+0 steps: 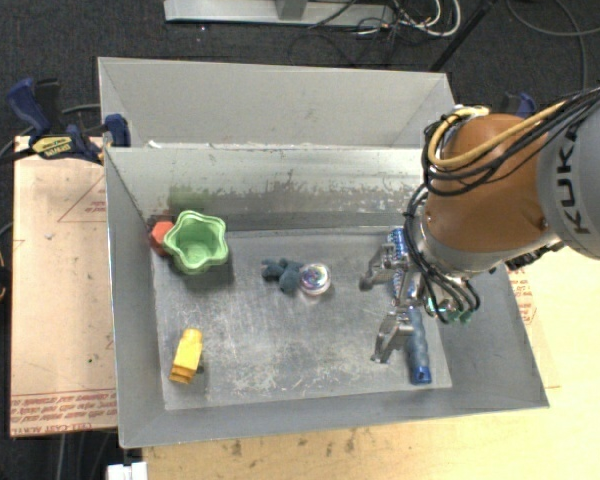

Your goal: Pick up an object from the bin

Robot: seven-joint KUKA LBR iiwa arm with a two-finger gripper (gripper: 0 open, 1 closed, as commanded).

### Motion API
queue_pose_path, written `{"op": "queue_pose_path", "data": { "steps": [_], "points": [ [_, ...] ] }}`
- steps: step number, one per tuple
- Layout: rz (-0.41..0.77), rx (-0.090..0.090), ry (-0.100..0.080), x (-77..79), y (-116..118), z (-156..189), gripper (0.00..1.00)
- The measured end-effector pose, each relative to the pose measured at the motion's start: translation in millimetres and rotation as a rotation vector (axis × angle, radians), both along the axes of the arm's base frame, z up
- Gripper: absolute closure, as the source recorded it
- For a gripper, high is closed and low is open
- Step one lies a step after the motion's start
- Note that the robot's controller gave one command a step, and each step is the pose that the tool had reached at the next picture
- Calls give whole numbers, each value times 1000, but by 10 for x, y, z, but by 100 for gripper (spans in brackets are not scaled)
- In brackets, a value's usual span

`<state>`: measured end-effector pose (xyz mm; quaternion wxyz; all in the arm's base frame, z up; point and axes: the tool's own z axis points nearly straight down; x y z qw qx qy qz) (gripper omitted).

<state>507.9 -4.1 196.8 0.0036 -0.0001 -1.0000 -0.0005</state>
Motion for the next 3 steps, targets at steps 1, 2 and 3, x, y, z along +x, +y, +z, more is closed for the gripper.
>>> {"op": "queue_pose_path", "data": {
  "steps": [1,2,3],
  "points": [
    [176,1,-10,1110,672,-866,0],
    [151,1,-9,987,627,-1162,0],
    [151,1,-8,994,626,-1140,100]
  ]
}}
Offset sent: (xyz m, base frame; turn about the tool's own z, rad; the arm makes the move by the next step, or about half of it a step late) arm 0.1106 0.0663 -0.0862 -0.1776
